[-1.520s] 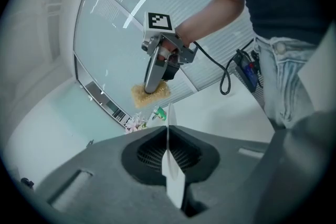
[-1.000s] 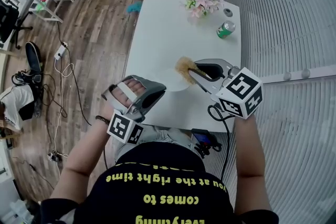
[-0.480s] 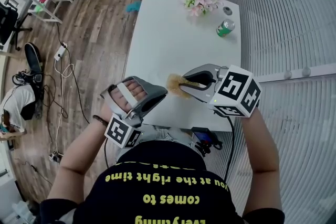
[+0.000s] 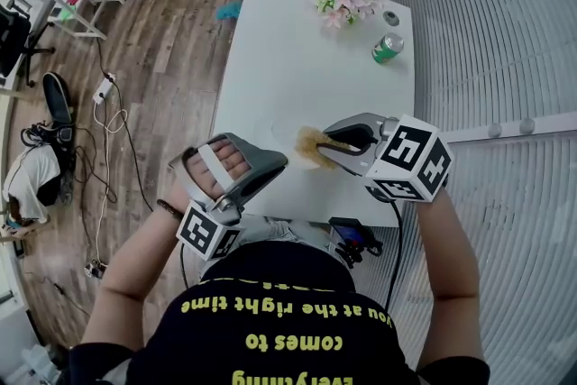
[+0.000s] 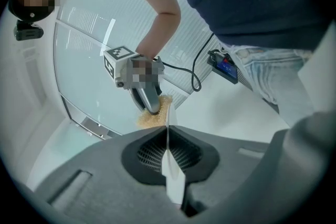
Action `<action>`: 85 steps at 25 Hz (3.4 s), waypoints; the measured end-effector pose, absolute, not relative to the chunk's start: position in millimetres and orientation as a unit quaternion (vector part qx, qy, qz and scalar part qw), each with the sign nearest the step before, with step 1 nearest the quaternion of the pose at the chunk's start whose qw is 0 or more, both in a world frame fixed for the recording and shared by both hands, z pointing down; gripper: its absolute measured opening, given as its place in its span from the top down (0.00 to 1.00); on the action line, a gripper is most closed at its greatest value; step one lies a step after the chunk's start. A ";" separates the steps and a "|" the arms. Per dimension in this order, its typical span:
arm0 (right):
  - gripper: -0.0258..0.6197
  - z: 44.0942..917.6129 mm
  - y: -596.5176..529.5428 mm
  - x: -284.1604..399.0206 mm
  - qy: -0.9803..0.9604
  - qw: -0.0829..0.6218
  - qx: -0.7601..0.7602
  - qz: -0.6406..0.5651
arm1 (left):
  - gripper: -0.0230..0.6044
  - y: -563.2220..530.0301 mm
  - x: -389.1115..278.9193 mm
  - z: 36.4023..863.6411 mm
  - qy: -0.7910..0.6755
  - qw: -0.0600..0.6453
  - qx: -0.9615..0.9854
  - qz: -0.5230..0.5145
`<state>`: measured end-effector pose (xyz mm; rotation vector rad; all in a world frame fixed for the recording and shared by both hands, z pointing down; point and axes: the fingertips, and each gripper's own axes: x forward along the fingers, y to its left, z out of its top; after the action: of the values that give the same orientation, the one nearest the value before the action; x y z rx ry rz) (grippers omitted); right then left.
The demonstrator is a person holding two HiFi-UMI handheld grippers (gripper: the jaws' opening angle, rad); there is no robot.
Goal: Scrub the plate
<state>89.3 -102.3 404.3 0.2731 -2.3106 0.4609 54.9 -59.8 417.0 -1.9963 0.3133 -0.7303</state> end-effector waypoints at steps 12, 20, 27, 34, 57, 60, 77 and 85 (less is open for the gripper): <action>0.87 427.7 -129.7 142.0 -0.878 0.390 0.160 0.226 | 0.94 -46.9 63.5 398.6 0.125 0.493 -0.815 -0.278; 0.87 389.9 -102.8 94.9 -0.900 0.385 0.088 0.185 | 0.94 -40.3 69.6 396.1 0.114 0.505 -0.810 -0.275; 0.87 374.5 -85.3 64.9 -0.904 0.398 0.039 0.148 | 0.94 -35.4 70.1 394.3 0.106 0.524 -0.799 -0.277; 0.87 404.2 -112.9 94.3 -0.887 0.414 0.080 0.186 | 0.94 -28.7 70.6 389.2 0.106 0.512 -0.809 -0.270; 0.87 372.8 -73.6 33.8 -0.891 0.443 -0.013 0.099 | 0.94 -15.7 76.6 390.0 0.091 0.522 -0.803 -0.273; 0.87 378.8 -75.2 34.5 -0.886 0.452 -0.012 0.098 | 0.94 -14.3 77.5 388.4 0.092 0.525 -0.801 -0.272; 0.87 443.8 -129.1 95.8 -0.858 0.464 0.081 0.206 | 0.94 -8.3 73.1 390.6 0.087 0.528 -0.799 -0.274; 0.87 449.9 -134.1 102.3 -0.853 0.474 0.093 0.198 | 0.94 -7.5 73.4 390.8 0.085 0.529 -0.799 -0.272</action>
<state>102.3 -134.1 449.9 0.2275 -2.0859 0.4849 73.4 -7.5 390.8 -1.9089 0.2041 -0.6494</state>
